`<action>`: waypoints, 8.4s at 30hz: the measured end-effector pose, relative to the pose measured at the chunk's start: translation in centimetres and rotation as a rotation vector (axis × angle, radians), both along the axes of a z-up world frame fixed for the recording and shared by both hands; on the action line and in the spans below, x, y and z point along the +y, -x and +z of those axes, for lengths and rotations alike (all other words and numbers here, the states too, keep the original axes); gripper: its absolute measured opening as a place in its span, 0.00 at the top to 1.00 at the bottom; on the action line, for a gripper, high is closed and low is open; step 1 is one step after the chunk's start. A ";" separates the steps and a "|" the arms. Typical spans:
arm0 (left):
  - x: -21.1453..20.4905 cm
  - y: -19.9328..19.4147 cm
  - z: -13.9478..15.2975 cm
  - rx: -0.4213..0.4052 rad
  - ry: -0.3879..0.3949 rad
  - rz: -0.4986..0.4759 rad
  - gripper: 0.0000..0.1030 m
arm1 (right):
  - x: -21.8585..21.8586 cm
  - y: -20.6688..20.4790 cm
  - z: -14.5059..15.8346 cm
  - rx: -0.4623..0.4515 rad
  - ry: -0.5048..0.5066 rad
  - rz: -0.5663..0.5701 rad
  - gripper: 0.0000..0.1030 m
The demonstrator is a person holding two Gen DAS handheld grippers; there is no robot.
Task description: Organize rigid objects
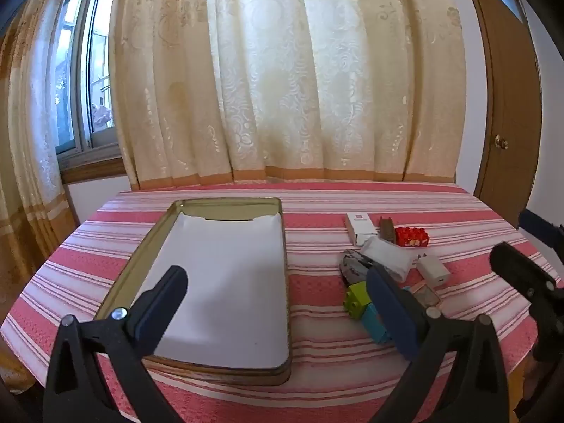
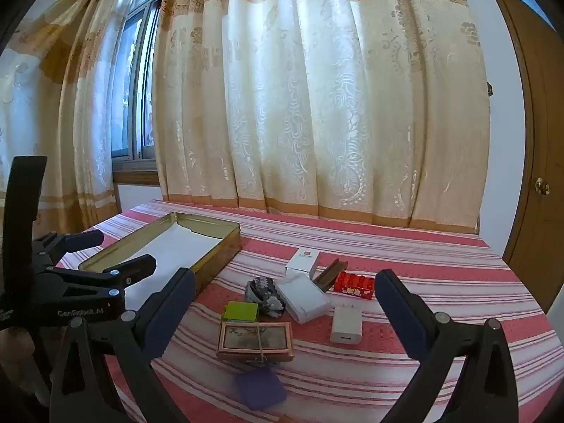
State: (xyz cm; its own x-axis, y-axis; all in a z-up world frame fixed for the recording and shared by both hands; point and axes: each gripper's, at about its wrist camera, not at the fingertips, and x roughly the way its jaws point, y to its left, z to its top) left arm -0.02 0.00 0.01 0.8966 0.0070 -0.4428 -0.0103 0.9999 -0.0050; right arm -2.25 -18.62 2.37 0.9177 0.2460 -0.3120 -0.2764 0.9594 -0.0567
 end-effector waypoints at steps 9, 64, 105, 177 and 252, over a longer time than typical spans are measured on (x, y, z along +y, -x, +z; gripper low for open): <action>-1.3 0.3 -0.4 0.000 -0.027 -0.003 0.00 | -0.6 -0.1 -0.8 0.047 -0.001 -0.016 0.01; -1.6 0.0 -3.9 -0.018 -0.029 0.006 0.00 | -1.3 -1.9 -8.2 0.250 0.024 0.037 0.10; -12.4 -4.9 -5.7 0.183 -0.060 -0.230 0.00 | -9.7 -5.8 -5.7 0.216 0.039 -0.296 0.59; -9.1 -0.7 -3.9 -0.143 0.006 -0.226 0.58 | -6.3 -2.0 -5.9 0.005 -0.035 -0.166 0.59; 1.6 -2.9 -2.3 -0.217 0.034 -0.027 0.58 | 1.2 -3.9 -3.6 -0.006 -0.091 0.026 0.59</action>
State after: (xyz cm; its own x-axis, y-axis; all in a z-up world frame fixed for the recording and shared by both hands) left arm 2.89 1.61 -2.31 0.9706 -0.0299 -0.2390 0.0213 0.9990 -0.0383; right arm 1.62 -17.43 -1.25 0.9122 0.2972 -0.2819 -0.3015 0.9530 0.0291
